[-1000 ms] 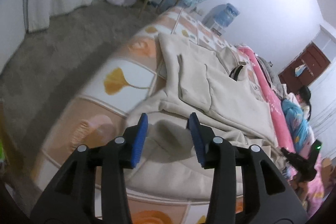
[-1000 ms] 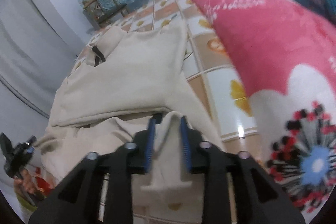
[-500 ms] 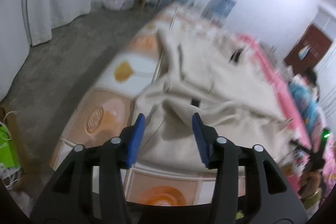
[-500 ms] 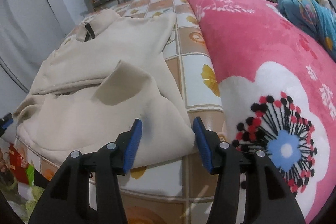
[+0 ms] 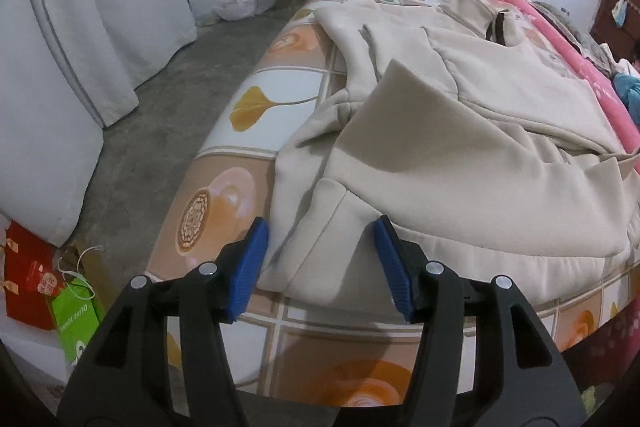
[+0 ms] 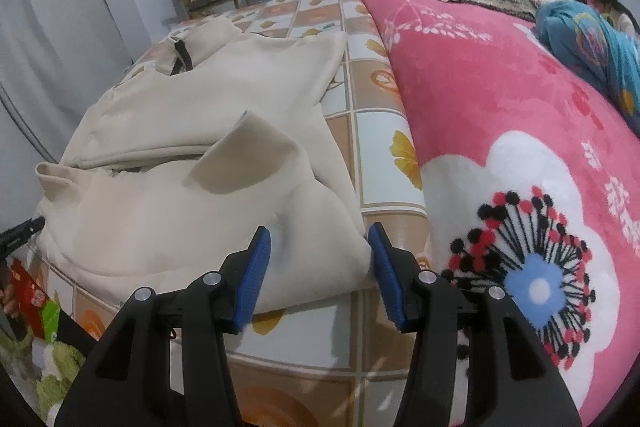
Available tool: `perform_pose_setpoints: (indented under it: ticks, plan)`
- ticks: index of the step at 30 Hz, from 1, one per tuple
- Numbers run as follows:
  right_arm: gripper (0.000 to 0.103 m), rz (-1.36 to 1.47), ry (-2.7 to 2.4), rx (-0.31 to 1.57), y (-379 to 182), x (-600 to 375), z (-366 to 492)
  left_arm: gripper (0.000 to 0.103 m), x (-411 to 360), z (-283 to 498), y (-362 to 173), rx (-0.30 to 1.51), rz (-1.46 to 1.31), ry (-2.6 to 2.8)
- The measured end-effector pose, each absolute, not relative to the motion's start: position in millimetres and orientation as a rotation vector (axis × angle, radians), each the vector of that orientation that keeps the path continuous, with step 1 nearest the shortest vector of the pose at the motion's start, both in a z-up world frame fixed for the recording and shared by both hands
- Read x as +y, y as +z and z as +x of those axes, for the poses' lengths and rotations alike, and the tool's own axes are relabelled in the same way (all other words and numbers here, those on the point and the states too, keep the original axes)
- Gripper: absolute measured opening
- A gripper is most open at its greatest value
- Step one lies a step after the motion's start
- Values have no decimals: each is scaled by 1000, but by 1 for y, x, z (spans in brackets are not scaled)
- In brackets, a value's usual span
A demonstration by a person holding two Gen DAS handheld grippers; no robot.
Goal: Fold large clothes
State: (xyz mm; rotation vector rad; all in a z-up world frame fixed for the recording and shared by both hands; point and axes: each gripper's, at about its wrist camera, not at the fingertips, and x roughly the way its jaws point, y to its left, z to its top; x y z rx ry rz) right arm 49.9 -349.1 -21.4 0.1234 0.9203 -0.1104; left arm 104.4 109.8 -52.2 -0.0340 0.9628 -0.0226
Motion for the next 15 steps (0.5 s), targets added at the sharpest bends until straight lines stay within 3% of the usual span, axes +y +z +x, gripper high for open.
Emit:
perform_pose_setpoints:
  ticks: [8,13,14,15]
  plan:
    - [50,157,-105,894,-18,-353,46,32,97,96,-49,934,36,14]
    - [49,122,-134,903,-26,-357,57,11,91,98,-49,909,99,45]
    - [41,116,-133,919,-30,-358,61,9,91,97,-48,903,106,47]
    - [25,106,-126,933,-34,-356,64,8,90,96,-46,897,110,50]
